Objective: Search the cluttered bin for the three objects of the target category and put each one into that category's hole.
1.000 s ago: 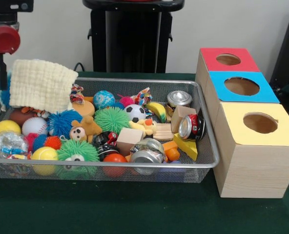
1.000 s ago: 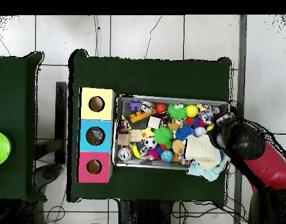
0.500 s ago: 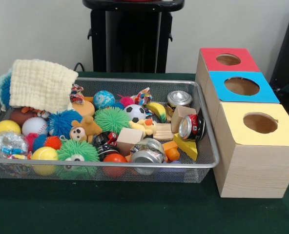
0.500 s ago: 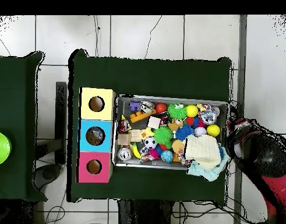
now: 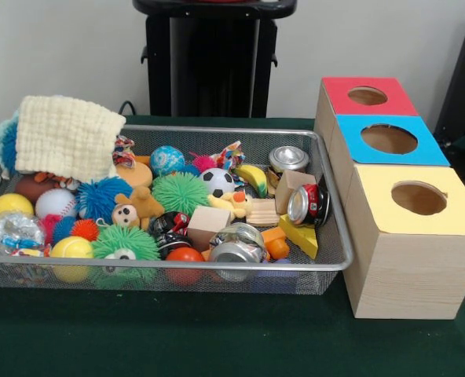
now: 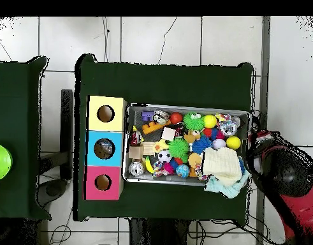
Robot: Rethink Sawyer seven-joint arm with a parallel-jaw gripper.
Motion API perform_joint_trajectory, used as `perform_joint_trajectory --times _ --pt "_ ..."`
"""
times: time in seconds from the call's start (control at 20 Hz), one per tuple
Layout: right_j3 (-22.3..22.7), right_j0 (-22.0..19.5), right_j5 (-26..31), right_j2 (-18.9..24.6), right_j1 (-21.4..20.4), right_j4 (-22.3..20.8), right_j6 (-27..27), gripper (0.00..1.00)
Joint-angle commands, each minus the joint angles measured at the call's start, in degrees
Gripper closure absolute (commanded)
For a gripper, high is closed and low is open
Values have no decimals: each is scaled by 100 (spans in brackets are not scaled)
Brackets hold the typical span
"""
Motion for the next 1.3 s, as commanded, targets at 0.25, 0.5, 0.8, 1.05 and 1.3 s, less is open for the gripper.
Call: perform_joint_trajectory --times 0.25,0.5,0.8,1.05,1.3 --pt "811 -226 -818 1026 472 434 1329 0" --pt "886 -298 -727 1168 417 577 1282 0" --pt "1011 -129 -643 1246 322 883 1493 0" --pt "1028 11 -474 1149 227 1109 1499 0" --pt "862 -84 -350 1154 333 1161 1221 0"
